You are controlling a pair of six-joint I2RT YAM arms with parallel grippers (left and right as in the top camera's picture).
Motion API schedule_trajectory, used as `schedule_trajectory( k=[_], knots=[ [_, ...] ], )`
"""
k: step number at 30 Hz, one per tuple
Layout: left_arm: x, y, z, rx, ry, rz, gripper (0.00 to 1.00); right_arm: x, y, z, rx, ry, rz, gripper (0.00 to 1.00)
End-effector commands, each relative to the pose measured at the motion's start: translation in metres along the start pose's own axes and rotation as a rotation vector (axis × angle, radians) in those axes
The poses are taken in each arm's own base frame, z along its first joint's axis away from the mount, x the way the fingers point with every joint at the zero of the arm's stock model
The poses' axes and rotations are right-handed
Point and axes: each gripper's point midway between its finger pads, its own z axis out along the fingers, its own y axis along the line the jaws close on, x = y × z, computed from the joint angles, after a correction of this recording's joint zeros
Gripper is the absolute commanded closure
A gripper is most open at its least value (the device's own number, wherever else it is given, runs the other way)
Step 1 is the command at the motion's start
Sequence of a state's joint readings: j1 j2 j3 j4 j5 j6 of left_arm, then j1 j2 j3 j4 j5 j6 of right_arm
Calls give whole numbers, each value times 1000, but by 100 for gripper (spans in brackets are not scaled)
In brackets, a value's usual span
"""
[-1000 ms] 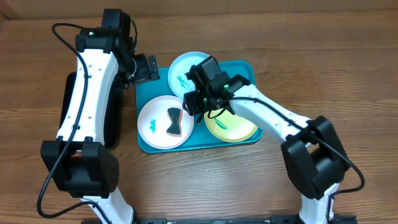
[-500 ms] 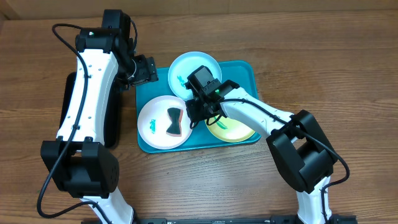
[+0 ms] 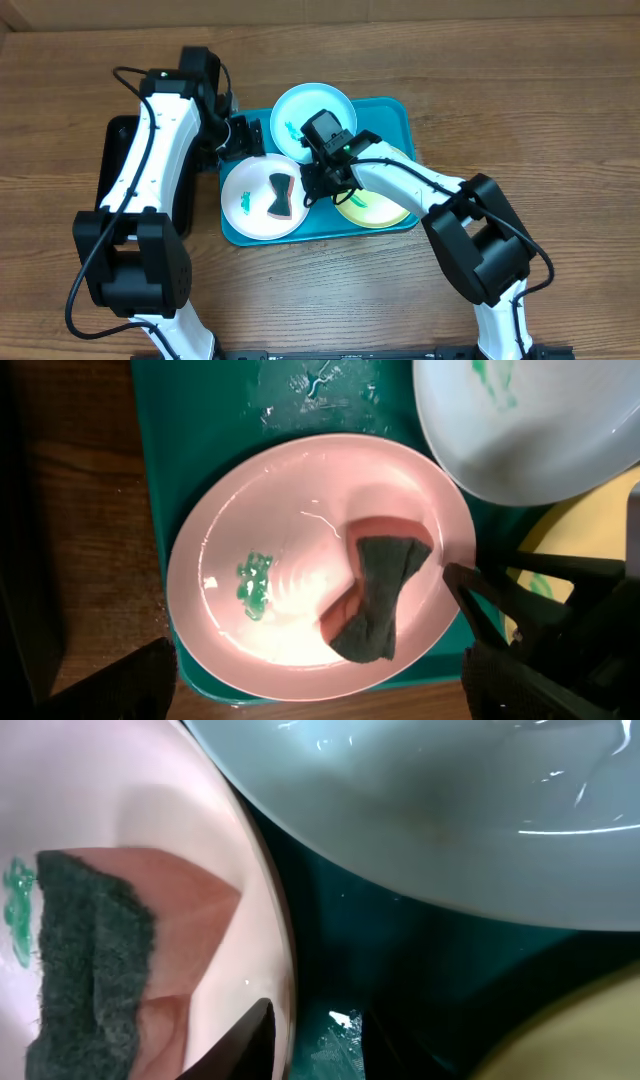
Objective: Clean dirty plates on tray and stack at the side
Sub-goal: 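Scrub the white plate with the sponge while the right gripper holds it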
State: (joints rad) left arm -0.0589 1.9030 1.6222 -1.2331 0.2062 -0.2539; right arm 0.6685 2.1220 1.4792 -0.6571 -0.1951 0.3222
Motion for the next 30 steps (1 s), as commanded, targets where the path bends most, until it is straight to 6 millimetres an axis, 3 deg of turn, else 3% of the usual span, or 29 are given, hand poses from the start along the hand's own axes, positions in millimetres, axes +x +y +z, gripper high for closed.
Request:
schedule_trajectory(
  k=[1, 5, 8, 14, 17, 25, 30],
  knots=[
    [0, -3, 4, 22, 7, 41, 14, 2, -3, 9, 20, 13, 12, 72],
    [3, -1, 11, 22, 18, 38, 32, 1, -3, 9, 19, 10, 11, 81],
    [11, -2, 21, 40, 46, 34, 33, 1, -3, 9, 19, 11, 11, 82],
    [24, -23, 37, 186, 88, 69, 39, 0, -2, 9, 11, 7, 15, 87],
    [28, -26, 47, 187, 93, 81, 53, 0, -1, 9, 10, 7, 17, 87],
    [48, -36, 83, 200, 108, 138, 51, 0, -1, 9, 10, 6, 17, 87],
    [50, -45, 92, 204, 92, 174, 53, 0, -1, 9, 10, 7, 17, 87]
  ],
)
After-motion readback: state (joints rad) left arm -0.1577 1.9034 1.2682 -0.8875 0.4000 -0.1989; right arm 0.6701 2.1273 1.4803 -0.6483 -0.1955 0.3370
